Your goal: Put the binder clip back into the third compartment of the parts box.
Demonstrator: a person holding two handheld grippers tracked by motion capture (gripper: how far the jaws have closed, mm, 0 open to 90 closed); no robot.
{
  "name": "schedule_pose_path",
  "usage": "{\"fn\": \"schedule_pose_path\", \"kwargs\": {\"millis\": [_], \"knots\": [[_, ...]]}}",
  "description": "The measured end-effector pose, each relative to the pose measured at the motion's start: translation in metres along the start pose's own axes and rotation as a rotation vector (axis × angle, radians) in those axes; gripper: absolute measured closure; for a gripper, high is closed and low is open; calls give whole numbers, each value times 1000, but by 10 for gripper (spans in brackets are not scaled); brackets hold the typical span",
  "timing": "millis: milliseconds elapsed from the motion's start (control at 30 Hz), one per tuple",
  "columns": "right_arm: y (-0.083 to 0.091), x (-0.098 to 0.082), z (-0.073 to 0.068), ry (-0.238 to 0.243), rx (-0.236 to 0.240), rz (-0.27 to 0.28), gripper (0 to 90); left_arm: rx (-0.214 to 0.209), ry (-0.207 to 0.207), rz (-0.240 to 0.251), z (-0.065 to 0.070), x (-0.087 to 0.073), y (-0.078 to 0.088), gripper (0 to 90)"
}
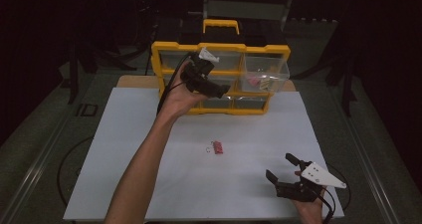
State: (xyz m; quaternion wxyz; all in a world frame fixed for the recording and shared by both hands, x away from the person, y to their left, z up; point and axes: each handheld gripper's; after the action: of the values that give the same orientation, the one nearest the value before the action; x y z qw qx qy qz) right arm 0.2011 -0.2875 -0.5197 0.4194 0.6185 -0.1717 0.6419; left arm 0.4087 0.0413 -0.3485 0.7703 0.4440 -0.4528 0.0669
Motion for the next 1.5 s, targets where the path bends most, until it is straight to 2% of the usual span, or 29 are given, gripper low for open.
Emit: {"fn": "schedule_pose_path", "kwargs": {"millis": [133, 233, 300, 333, 500, 833, 1133, 1300, 1500], "knots": [[-1, 0, -1, 2, 1, 0, 81, -5, 12, 5, -4, -14, -1, 149], [0, 0, -1, 0, 0, -1, 81, 12, 17, 27, -5, -25, -1, 151], [0, 0, -1, -1, 0, 1, 81, 12, 17, 27, -5, -25, -1, 151], [0, 1, -1, -3, 0, 1, 81, 5, 24, 28, -6, -38, -1, 149], [0, 0, -1, -2, 2, 1, 80, 20, 13, 14, -5, -53, -5, 135], [-1, 1, -2, 2, 3, 10, 81, 7, 41, 10, -9, -85, -12, 103], [-2, 1, -2, 8, 6, 7, 81, 21, 42, -22, -10, -110, -22, 89], [-3, 1, -3, 9, 8, 4, 83, 33, 26, -52, -7, -120, -28, 81], [-2, 1, -3, 11, 3, 2, 82, 16, 31, -75, -3, -130, -37, 87]]}}
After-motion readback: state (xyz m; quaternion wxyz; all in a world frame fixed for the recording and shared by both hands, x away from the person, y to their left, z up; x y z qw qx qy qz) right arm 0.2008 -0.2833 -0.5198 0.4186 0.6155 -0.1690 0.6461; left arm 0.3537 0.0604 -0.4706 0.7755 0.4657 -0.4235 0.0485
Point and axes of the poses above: each handheld gripper's, and its own axes: y roughly backward along the jaws, x roughly out of its top, z roughly to its right, and after that the axes turned 14 degrees about y, right-handed
